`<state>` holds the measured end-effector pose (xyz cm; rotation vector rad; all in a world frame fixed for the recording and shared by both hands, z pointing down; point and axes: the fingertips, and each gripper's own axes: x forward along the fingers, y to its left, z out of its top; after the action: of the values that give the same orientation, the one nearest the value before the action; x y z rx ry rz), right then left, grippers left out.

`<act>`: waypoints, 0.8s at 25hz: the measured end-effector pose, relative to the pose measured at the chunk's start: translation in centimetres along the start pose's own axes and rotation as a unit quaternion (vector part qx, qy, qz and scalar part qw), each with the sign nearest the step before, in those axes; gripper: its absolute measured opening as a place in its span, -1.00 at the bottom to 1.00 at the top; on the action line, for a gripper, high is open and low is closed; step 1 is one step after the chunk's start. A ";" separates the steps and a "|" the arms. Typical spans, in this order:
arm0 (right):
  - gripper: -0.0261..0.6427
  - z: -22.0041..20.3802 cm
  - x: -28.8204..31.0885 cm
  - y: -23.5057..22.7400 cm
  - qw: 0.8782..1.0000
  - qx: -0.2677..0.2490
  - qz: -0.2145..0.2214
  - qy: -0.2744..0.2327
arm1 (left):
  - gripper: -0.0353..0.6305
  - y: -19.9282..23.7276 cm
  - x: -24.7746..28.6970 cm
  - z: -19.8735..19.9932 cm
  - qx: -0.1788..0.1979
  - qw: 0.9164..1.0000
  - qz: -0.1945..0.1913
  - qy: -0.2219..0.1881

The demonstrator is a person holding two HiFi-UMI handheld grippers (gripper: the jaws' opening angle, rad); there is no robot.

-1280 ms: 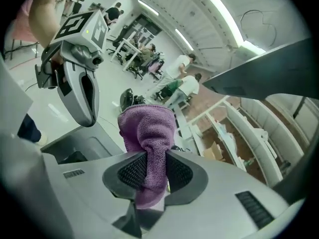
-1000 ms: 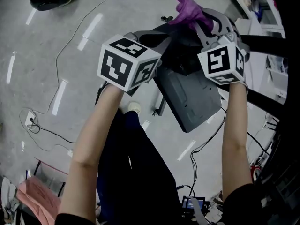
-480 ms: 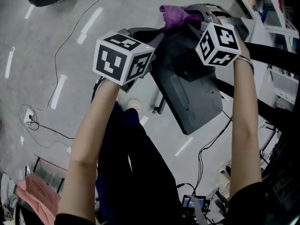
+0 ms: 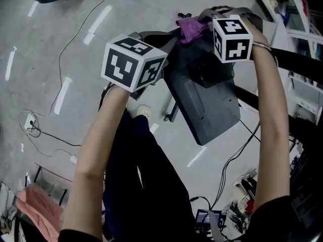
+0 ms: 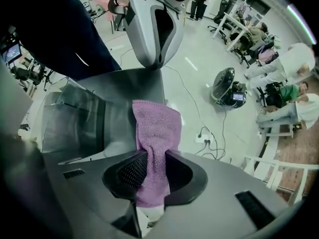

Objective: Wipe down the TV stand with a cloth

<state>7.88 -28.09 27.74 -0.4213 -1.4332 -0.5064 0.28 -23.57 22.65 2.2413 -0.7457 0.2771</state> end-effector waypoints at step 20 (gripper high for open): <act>-0.61 -0.6 -0.3 7.3 0.968 -0.028 0.242 0.064 | -0.87 -0.3 -1.5 -1.2 -0.007 1.000 -0.003 0.000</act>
<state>12.48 -22.33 27.62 -0.7462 -1.1414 -0.1737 -0.68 -21.92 22.73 2.2304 -0.7400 0.2680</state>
